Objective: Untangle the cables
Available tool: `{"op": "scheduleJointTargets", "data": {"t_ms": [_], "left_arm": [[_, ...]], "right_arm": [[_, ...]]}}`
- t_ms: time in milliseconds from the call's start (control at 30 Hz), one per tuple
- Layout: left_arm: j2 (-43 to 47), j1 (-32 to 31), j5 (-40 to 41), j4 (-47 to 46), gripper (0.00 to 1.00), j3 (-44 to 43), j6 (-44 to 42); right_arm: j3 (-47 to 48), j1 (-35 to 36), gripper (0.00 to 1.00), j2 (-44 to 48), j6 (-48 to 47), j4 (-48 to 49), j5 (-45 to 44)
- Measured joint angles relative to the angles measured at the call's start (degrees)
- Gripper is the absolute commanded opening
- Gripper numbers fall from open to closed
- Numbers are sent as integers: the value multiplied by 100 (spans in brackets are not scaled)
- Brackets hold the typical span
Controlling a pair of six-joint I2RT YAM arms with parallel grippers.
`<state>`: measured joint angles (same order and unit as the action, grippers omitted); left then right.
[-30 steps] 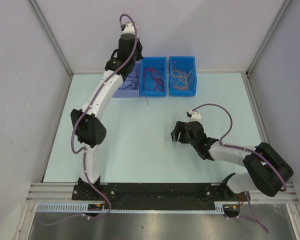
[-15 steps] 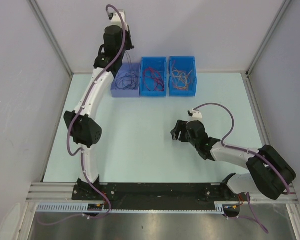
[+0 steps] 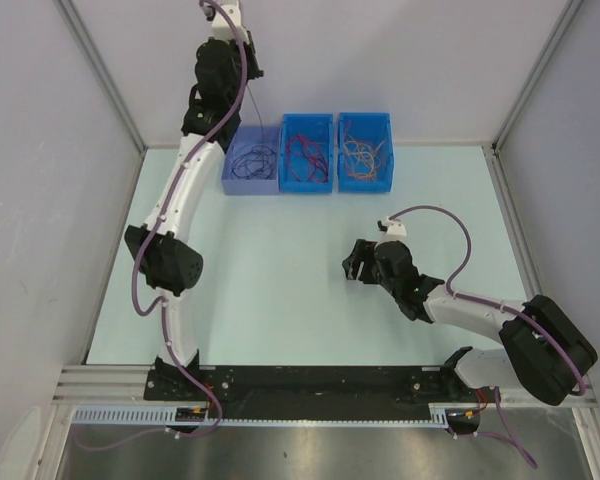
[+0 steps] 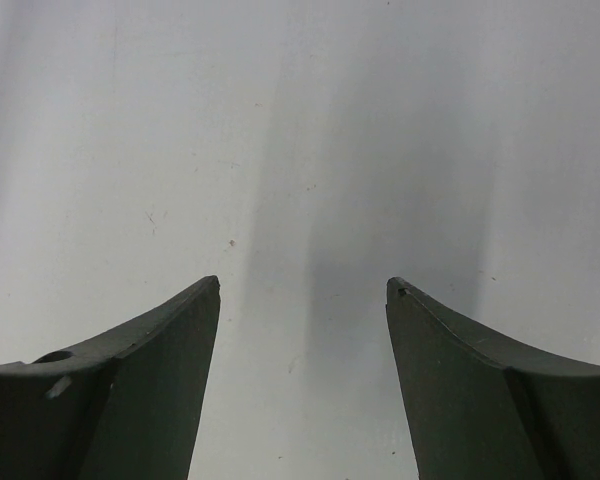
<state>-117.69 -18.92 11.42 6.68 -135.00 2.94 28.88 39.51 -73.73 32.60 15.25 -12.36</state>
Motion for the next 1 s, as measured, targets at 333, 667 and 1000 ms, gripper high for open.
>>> {"op": "scheduleJointTargets", "data": {"t_ms": [333,667,1000], "left_arm": [[-22,109,55,-186,0,1364,109],[-319,138,348,-81,1,1727,341],[-931,295,184,291,0,1727,658]], "right_arm": [[0,0,72,4,0,-2,-2],[0,0,72,4,17,-2,-2],[0,0,72,4,20,-2,-2]]}}
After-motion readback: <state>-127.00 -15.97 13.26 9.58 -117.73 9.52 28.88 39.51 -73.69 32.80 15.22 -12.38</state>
